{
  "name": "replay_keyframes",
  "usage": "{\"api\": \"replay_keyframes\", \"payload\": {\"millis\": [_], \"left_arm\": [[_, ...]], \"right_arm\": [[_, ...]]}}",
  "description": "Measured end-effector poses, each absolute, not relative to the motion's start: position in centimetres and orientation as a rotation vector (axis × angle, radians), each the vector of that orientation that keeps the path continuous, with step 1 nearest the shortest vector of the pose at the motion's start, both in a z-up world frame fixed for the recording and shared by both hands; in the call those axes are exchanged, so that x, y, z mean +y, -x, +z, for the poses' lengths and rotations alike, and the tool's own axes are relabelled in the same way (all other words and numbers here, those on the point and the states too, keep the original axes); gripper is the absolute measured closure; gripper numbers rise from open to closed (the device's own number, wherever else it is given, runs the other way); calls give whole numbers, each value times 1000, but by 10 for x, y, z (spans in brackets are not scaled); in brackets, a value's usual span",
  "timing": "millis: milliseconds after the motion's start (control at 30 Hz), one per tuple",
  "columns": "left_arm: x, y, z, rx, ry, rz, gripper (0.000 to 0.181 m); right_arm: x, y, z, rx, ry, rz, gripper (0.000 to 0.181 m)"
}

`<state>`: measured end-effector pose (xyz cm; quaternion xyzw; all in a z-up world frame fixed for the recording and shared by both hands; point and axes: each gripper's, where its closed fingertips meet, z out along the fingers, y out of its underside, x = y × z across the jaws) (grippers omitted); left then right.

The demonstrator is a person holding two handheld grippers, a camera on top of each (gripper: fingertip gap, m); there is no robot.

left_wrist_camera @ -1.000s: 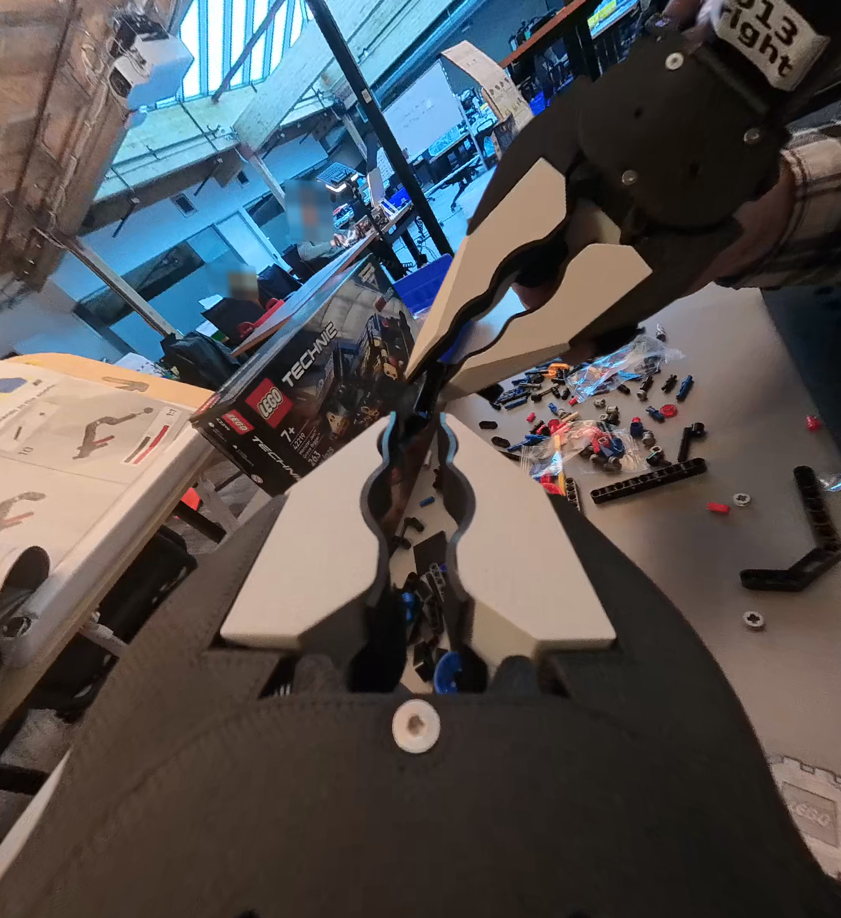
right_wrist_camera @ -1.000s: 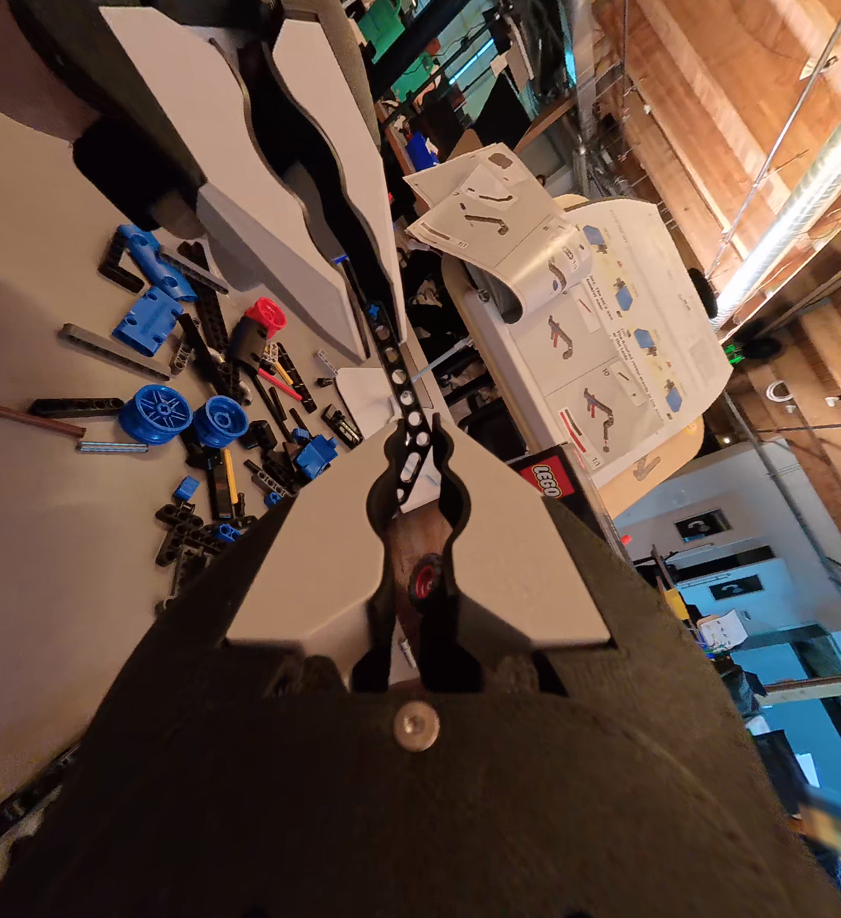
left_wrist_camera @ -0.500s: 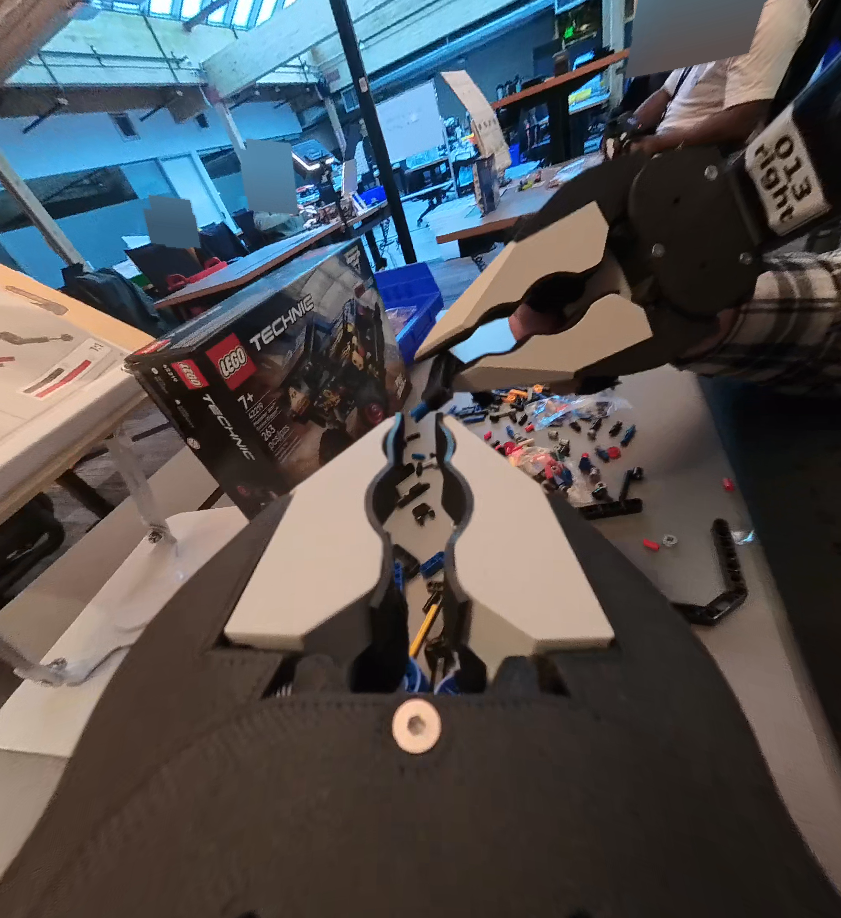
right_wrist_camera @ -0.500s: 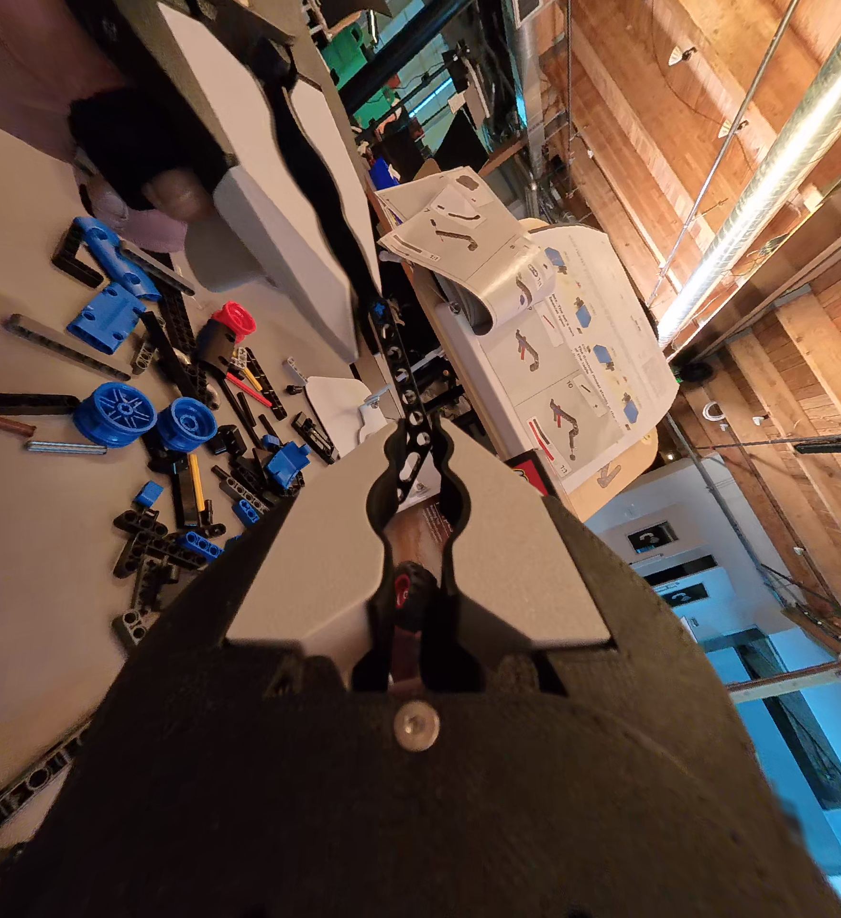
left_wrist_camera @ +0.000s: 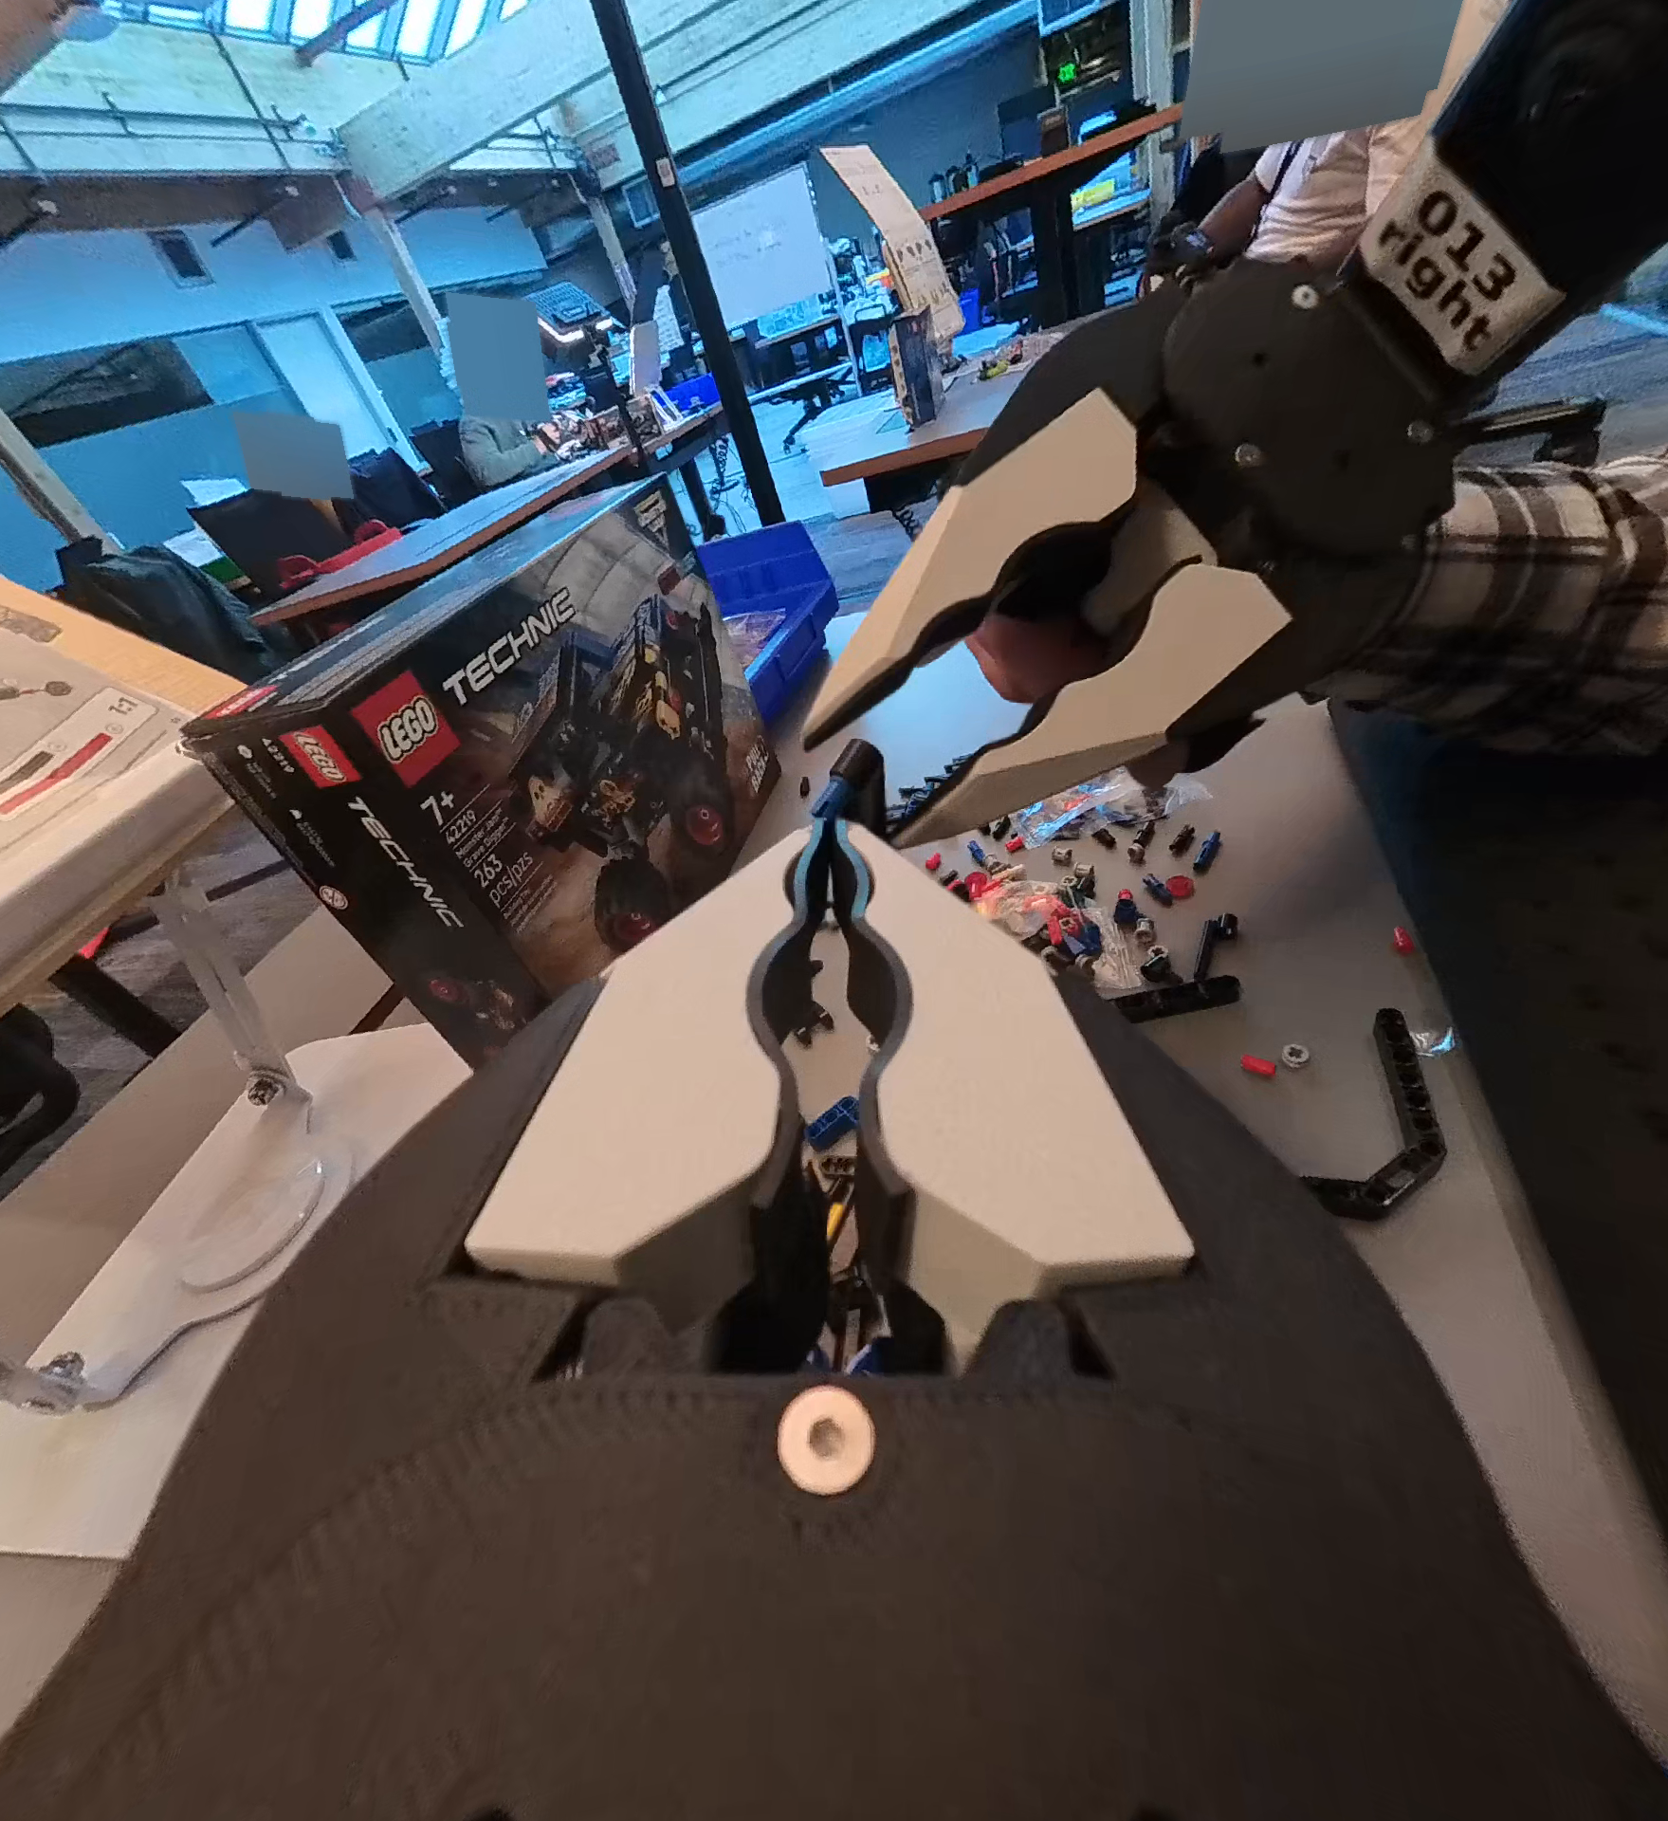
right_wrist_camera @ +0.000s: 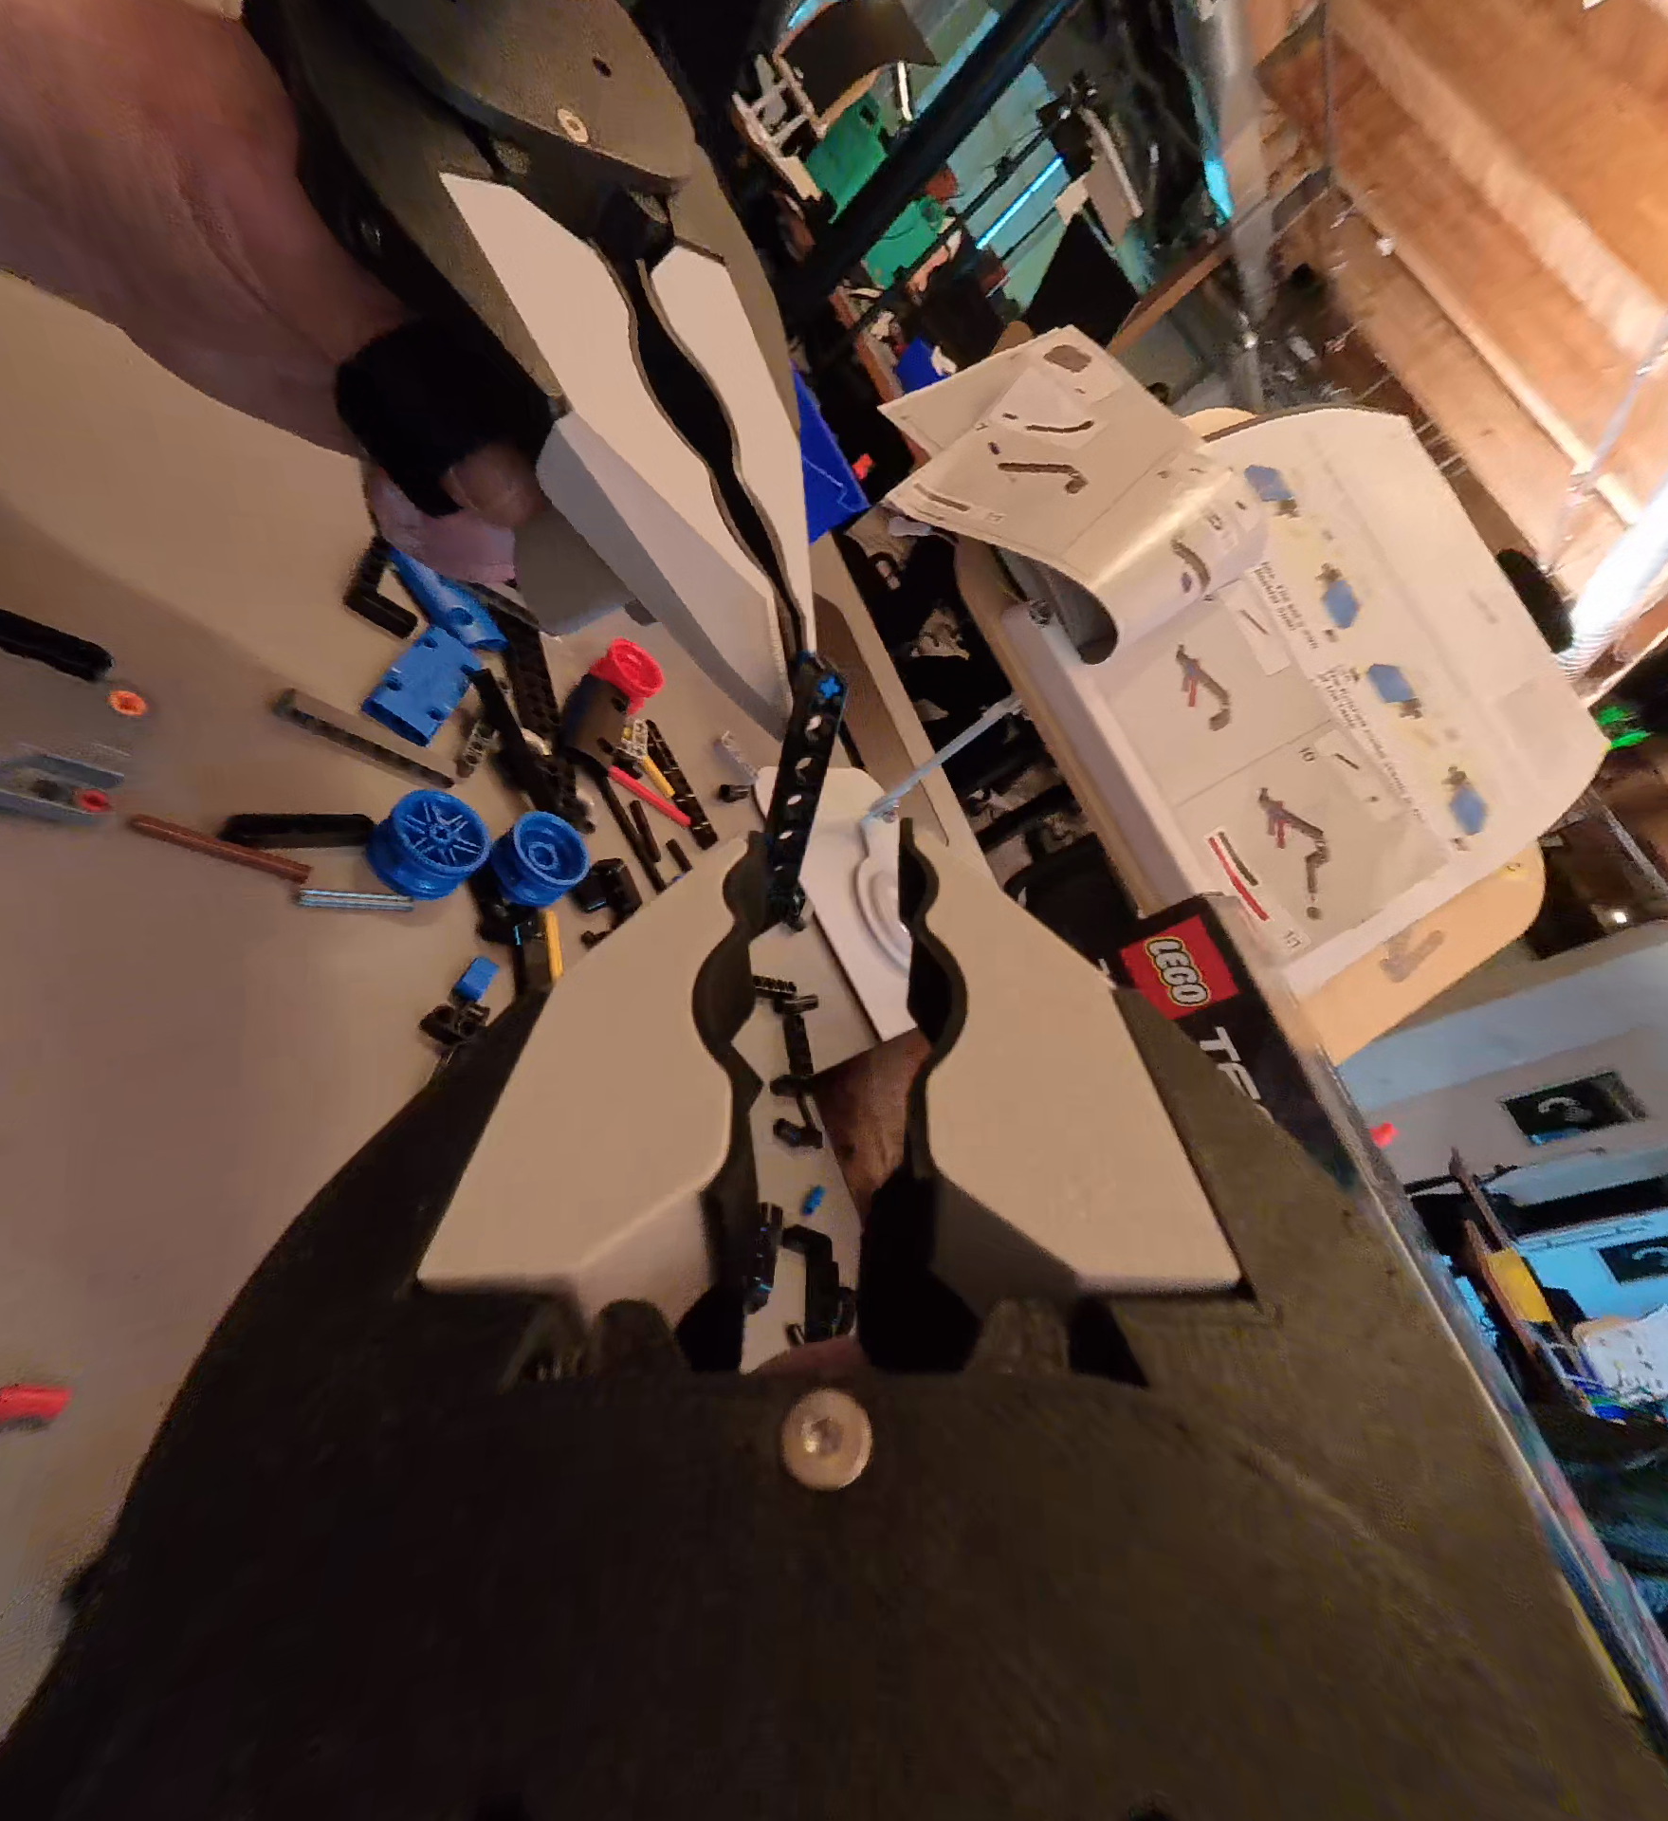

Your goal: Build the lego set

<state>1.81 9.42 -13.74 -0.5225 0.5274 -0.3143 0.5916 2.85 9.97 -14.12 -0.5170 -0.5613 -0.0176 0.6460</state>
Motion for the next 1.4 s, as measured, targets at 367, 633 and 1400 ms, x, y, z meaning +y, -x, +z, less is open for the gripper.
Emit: {"api": "replay_keyframes", "payload": {"millis": [367, 633, 1400], "left_arm": [[79, -31, -143, 1297, 1209, -760, 178], [66, -45, -183, 1519, 1303, -695, 163], [17, -128, -282, 2169, 1353, -519, 167]], "right_arm": [[97, -43, -141, -1305, 1165, -151, 176], [94, -108, -144, -1200, 1295, -174, 177], [49, -209, -180, -1127, 1485, -213, 176]]}}
